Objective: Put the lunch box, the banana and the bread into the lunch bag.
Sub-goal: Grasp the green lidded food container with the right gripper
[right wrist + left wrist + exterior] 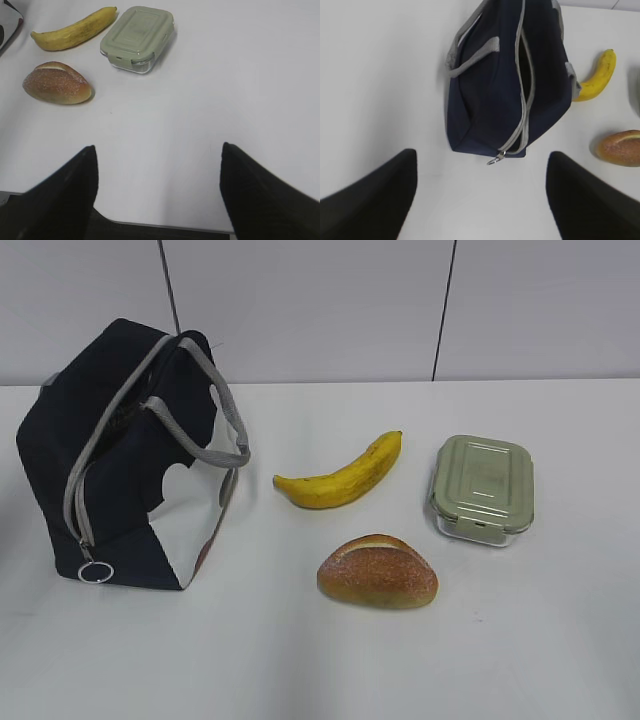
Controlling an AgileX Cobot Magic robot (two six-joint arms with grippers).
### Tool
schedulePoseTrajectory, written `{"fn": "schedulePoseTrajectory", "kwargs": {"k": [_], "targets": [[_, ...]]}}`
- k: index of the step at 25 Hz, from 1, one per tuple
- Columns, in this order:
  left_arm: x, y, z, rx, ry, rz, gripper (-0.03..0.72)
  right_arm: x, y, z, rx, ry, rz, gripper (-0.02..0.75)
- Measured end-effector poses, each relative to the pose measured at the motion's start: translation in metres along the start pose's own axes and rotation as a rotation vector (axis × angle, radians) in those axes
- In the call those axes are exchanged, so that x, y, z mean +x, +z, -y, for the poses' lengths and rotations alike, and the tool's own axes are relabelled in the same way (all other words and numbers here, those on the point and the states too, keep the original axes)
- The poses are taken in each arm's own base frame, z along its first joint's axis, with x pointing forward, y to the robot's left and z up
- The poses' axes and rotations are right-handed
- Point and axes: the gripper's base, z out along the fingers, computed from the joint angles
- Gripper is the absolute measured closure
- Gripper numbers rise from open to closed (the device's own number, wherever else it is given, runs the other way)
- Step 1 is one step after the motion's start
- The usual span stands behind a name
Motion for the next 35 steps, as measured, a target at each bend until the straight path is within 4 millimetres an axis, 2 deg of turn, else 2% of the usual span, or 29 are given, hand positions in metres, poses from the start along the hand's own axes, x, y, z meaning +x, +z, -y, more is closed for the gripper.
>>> {"fn": "schedulePoseTrajectory", "kwargs": {"k": [3,8,11,15,19,23,35], "targets": [[-0.037,0.024,0.001,0.048,0.007,-0.089,0.160,0.000,0.000,0.000,0.000,0.000,0.000,0.177],[-0.092,0.081,-0.002,0.124,0.027,-0.250,0.190,0.000,0.000,0.000,0.000,0.000,0.000,0.177],[-0.117,0.118,-0.007,0.143,0.040,-0.318,0.226,0.000,0.000,0.000,0.000,0.000,0.000,0.177],[-0.138,0.163,-0.011,0.187,0.038,-0.382,0.241,0.000,0.000,0.000,0.000,0.000,0.000,0.177],[-0.144,0.200,-0.014,0.236,0.029,-0.416,0.244,0.000,0.000,0.000,0.000,0.000,0.000,0.177],[-0.138,0.223,-0.018,0.251,0.035,-0.458,0.244,0.000,0.000,0.000,0.000,0.000,0.000,0.177],[-0.129,0.247,-0.018,0.308,0.027,-0.496,0.272,0.000,0.000,0.000,0.000,0.000,0.000,0.177]]}}
